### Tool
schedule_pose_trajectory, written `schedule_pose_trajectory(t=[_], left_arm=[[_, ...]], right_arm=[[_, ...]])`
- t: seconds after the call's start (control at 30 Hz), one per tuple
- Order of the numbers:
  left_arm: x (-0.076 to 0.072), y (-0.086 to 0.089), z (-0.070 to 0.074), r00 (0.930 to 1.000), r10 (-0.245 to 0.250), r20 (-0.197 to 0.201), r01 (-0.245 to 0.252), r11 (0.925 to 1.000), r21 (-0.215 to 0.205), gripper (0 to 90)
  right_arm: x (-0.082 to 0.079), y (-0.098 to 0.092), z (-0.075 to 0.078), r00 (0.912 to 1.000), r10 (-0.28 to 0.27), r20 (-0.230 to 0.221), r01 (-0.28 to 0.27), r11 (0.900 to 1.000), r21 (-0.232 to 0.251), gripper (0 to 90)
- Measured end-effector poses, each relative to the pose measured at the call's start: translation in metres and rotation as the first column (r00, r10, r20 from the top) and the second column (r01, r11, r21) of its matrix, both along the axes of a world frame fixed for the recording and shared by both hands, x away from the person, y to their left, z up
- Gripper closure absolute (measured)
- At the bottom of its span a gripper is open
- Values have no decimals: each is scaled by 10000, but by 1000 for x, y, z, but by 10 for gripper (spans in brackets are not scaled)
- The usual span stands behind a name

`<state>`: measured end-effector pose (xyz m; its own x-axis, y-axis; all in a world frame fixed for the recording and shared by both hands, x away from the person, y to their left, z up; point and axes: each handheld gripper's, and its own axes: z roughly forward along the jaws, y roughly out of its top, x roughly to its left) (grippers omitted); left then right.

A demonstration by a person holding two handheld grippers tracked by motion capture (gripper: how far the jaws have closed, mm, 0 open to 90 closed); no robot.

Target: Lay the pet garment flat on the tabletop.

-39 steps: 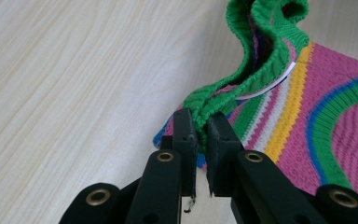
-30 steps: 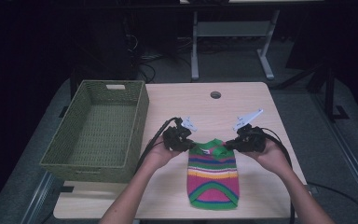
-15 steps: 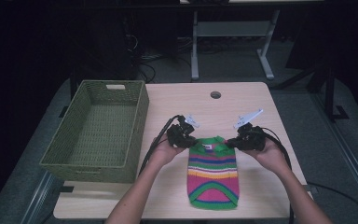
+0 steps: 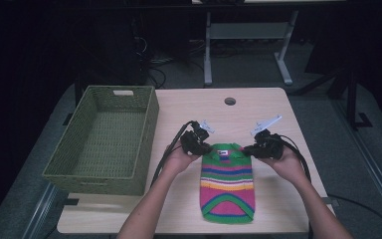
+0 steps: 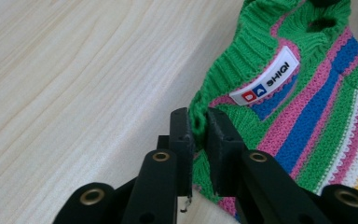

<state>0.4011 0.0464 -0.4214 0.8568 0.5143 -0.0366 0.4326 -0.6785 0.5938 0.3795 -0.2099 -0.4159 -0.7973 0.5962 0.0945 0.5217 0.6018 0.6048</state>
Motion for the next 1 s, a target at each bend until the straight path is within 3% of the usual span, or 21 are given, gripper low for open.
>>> schedule_pose_trajectory(t=[0.2,0.47,0.7,0.83,1.0], left_arm=[[4,3,-1,9998,180,-61,-181,9998,-86,792],[6,10,0,9995,313,-84,-313,9995,-80,716],[-3,13,2,9998,118,-148,-121,9996,-258,629],[-14,16,4,9999,-123,-109,118,9988,-469,561],[-27,18,6,9991,-415,-100,410,9982,-427,502]], right_arm=[[4,-2,-3,9999,-100,-87,100,9999,22,811],[10,-7,-5,9987,-472,-167,473,9989,64,676],[7,-10,-1,9983,-496,-297,501,9986,167,559],[-4,-11,2,9986,-367,-372,376,9990,222,529],[-14,-11,1,9990,-156,-421,160,9998,113,523]])
